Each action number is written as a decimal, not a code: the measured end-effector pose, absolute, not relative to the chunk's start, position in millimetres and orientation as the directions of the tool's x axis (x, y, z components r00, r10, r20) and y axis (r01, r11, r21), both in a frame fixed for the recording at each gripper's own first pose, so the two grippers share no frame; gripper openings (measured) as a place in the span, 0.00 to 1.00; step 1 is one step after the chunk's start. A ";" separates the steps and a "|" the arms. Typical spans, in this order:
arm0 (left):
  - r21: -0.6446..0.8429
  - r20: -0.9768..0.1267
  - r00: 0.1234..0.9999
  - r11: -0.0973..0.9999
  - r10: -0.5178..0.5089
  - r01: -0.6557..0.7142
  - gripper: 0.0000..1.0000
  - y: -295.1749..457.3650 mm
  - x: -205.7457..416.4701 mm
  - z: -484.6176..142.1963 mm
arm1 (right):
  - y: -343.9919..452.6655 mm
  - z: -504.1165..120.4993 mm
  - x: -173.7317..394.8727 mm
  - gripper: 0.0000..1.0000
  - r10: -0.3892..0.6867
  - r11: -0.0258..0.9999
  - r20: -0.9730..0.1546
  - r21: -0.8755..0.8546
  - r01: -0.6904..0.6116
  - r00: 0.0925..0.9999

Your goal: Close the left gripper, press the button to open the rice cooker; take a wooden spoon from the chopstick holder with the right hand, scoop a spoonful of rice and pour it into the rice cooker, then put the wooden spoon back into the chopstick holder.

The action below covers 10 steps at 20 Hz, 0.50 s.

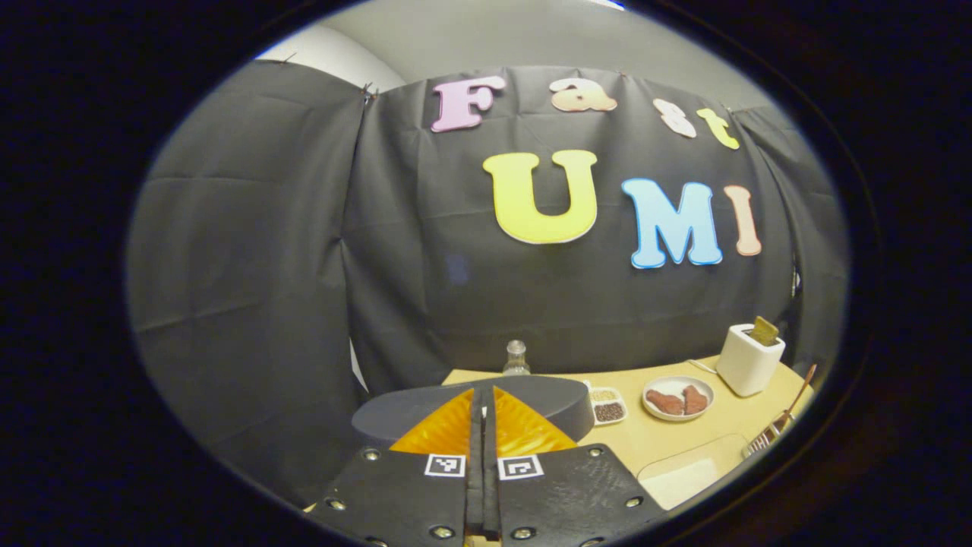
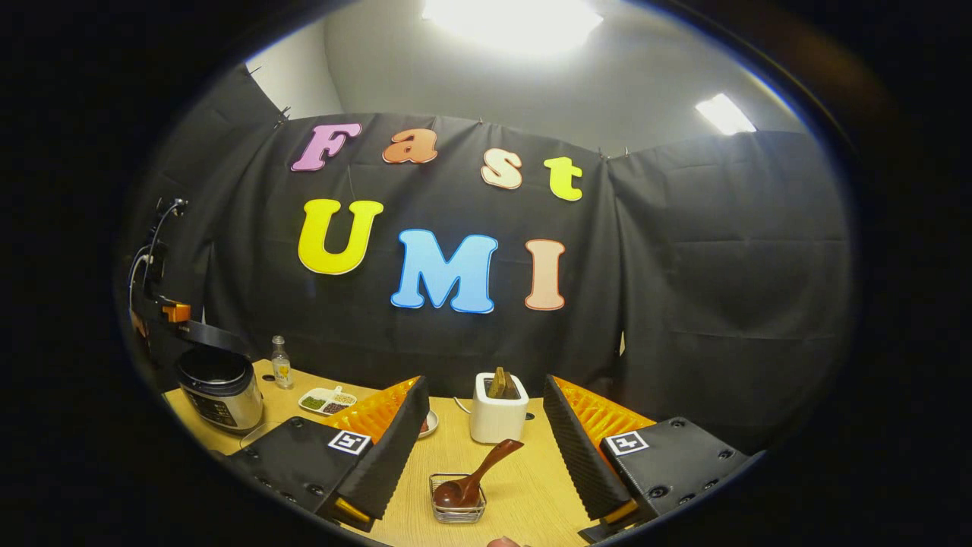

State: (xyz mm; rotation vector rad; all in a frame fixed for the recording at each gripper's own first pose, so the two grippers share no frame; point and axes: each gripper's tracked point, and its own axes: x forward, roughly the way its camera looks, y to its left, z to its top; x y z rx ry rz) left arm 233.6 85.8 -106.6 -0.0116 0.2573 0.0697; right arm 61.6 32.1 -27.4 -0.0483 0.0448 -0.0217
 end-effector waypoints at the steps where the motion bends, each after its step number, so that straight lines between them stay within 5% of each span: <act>1: 0.006 -0.220 0.972 0.997 0.081 -0.082 0.01 86.3 230.7 -90.8 | 30.0 -27.7 61.2 0.94 -0.021 0.999 -0.045 -0.044 0.019 0.999; 7: -0.015 -0.116 0.990 0.996 0.084 -0.086 0.05 73.7 190.8 -31.9 | 16.5 -25.6 58.2 0.94 0.006 1.000 -0.039 -0.025 -0.007 0.999; 10: -0.020 -0.083 0.992 0.995 0.098 -0.100 0.53 67.4 164.5 -12.4 | 9.2 -24.3 60.5 0.94 0.028 0.999 -0.035 -0.020 -0.029 0.999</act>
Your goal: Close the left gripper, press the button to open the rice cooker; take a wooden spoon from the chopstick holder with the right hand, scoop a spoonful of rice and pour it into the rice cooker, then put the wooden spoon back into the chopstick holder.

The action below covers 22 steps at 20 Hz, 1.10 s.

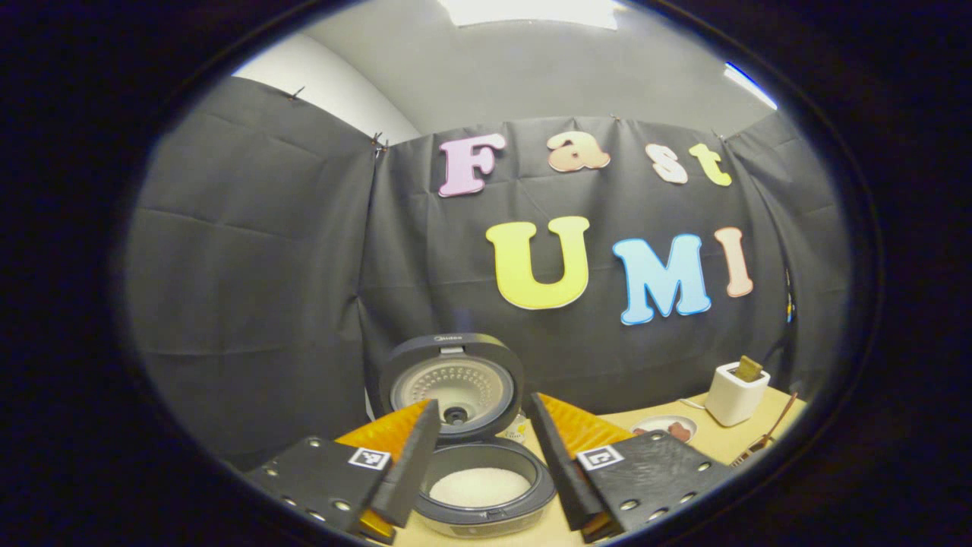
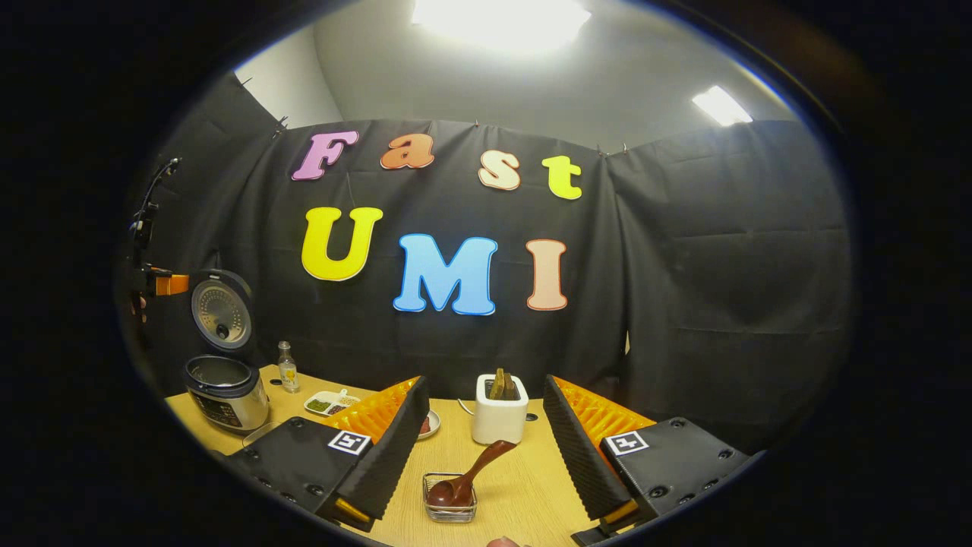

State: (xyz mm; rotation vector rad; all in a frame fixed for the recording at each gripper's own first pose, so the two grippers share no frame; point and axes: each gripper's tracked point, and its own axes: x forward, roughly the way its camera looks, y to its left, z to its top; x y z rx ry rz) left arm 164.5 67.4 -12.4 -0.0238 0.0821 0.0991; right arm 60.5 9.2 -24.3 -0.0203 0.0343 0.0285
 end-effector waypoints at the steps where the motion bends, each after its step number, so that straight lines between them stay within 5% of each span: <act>1: -0.026 -0.073 0.992 0.994 0.108 -0.110 0.68 65.6 154.0 -6.9 | 7.4 -24.1 61.9 0.96 0.035 0.999 -0.035 -0.015 -0.035 0.999; 2: -0.031 -0.063 0.991 0.992 0.117 -0.119 0.84 65.1 144.2 -1.3 | 6.0 -24.3 63.8 0.94 0.043 0.999 -0.037 -0.007 -0.043 0.998; 9: -0.036 0.016 0.991 0.990 0.135 -0.135 0.84 39.9 74.8 31.1 | 5.0 -51.6 84.2 0.96 0.118 0.993 -0.122 0.044 -0.114 0.985; 22: 0.048 -0.016 0.990 0.989 0.142 -0.141 0.87 22.1 19.9 34.1 | -0.3 -193.2 144.5 0.98 0.171 0.968 -0.472 0.243 -0.059 0.865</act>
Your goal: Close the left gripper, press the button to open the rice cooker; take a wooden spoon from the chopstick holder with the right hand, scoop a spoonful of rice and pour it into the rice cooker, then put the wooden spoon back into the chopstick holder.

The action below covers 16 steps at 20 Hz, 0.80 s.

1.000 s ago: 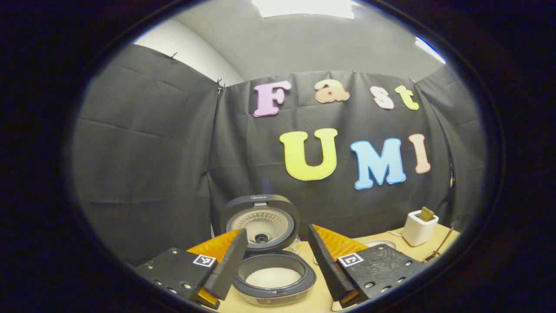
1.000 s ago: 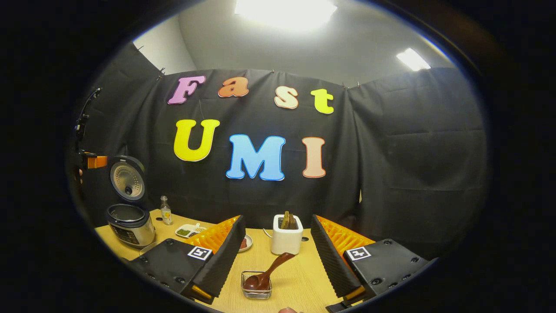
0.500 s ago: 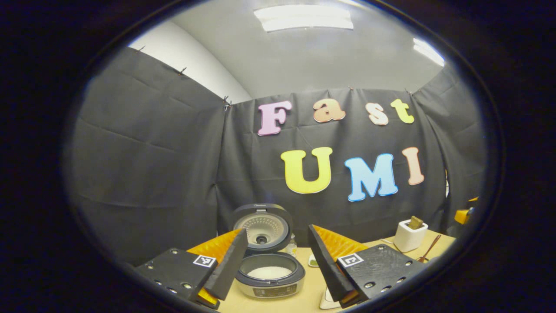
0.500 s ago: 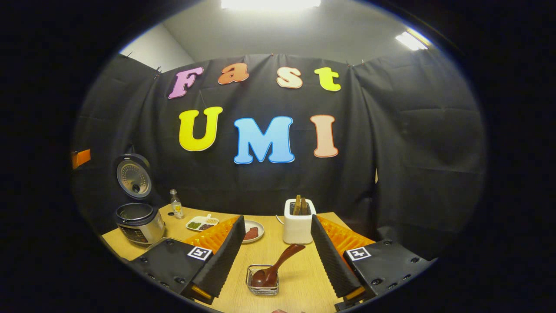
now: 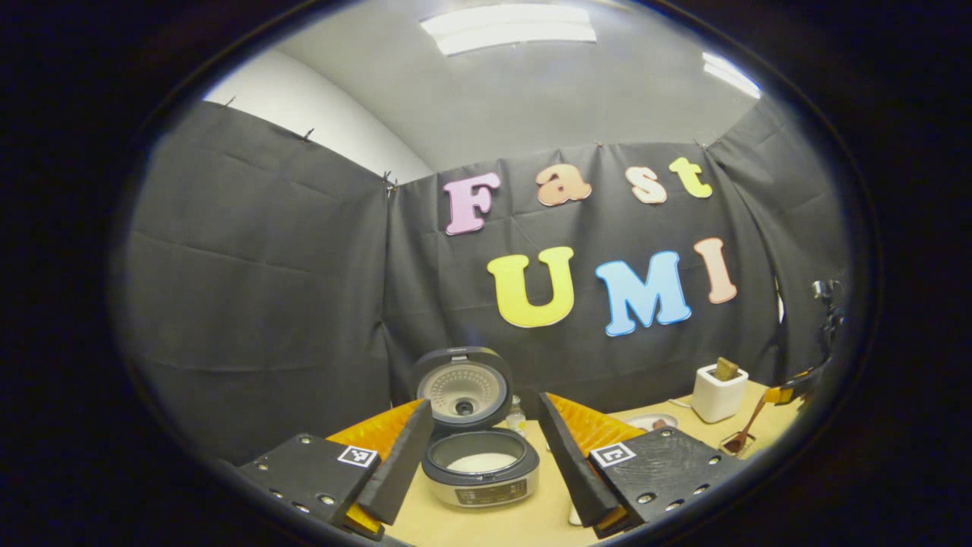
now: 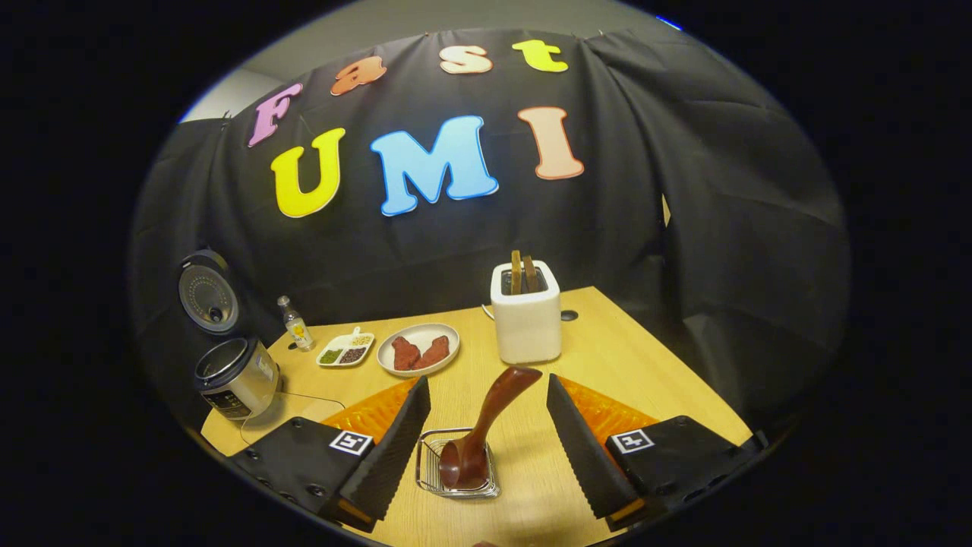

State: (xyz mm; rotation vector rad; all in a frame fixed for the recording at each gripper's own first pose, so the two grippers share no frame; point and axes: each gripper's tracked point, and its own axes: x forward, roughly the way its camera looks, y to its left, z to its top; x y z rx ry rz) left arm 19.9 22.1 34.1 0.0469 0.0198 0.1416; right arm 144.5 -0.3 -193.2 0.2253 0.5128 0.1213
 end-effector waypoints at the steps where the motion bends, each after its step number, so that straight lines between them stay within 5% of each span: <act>1: 0.054 -0.019 0.989 0.988 0.143 -0.142 0.87 23.1 17.8 33.5 | 1.6 -203.1 147.3 0.98 0.177 0.964 -0.493 0.262 -0.048 0.852; 9: 0.070 -0.056 0.984 0.984 0.168 -0.164 0.84 33.5 13.8 22.5 | 8.3 -256.0 170.2 0.94 0.217 0.922 -0.615 0.384 0.047 0.758; 12: 0.076 -0.056 0.983 0.982 0.175 -0.171 0.84 35.1 13.5 22.8 | 11.3 -259.4 180.7 0.84 0.233 0.902 -0.621 0.426 0.073 0.748; 13: 0.078 -0.054 0.983 0.982 0.178 -0.174 0.84 36.4 12.3 23.4 | 12.6 -255.3 180.4 0.54 0.248 0.890 -0.619 0.450 0.078 0.745; 14: 0.078 -0.052 0.982 0.981 0.182 -0.178 0.84 37.9 11.7 24.7 | 17.1 -257.6 183.5 0.52 0.266 0.878 -0.624 0.471 0.082 0.735; 16: 0.076 -0.049 0.981 0.980 0.185 -0.181 0.84 37.2 12.0 26.4 | 22.9 -253.9 183.2 0.29 0.299 0.856 -0.621 0.510 0.084 0.725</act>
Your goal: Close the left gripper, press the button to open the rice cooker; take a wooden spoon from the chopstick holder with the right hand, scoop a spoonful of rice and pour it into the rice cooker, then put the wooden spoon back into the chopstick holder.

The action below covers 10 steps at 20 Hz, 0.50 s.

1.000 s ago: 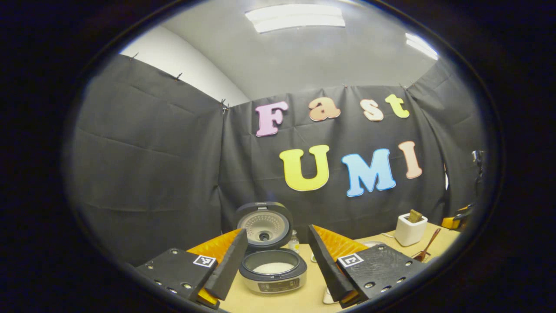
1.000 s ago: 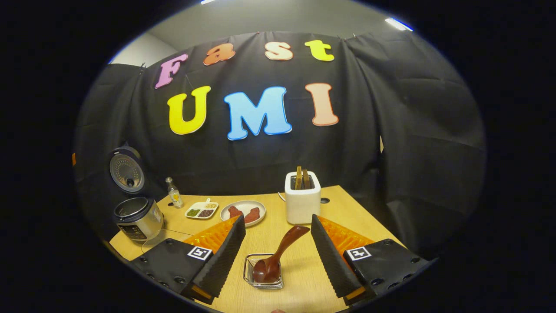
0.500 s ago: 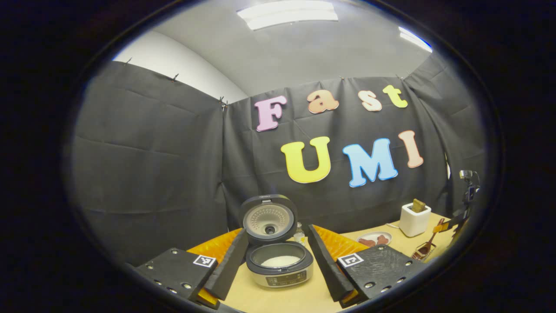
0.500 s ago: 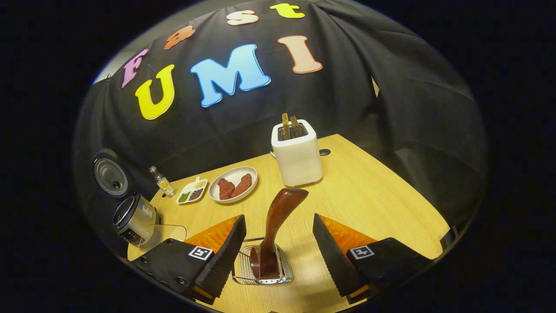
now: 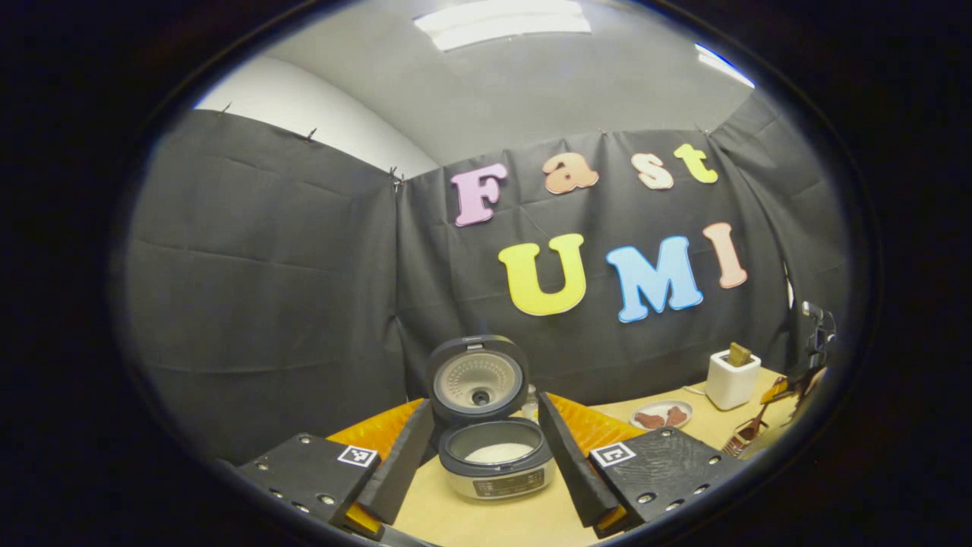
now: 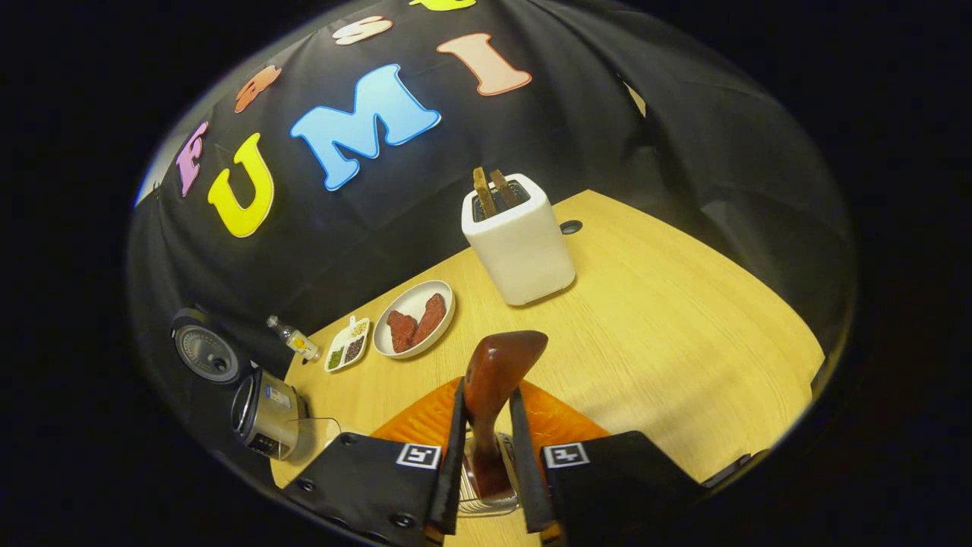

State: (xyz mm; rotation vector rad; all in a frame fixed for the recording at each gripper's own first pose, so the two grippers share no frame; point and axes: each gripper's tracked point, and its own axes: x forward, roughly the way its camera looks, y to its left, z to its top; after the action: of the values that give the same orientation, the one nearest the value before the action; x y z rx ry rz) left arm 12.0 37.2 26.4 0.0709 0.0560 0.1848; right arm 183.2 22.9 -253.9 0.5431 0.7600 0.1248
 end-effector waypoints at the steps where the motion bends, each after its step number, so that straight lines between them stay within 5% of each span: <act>1: 0.075 -0.047 0.981 0.980 0.188 -0.184 0.84 36.9 10.9 26.4 | 25.0 -252.8 180.4 0.28 0.318 0.851 -0.621 0.521 0.074 0.716; 6: 0.071 -0.039 0.979 0.978 0.198 -0.194 0.84 36.3 4.9 29.8 | 26.7 -252.5 176.8 0.04 0.309 0.857 -0.620 0.510 0.071 0.721; 10: 0.057 -0.049 0.977 0.977 0.209 -0.206 0.84 31.8 -5.0 28.3 | 25.1 -225.3 169.2 0.04 0.312 0.860 -0.571 0.509 0.029 0.760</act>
State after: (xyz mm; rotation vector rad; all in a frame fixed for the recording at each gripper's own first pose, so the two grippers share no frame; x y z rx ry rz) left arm -5.0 31.8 28.3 0.0521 0.0546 0.2093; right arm 169.2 25.1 -225.3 0.5216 0.6982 0.1617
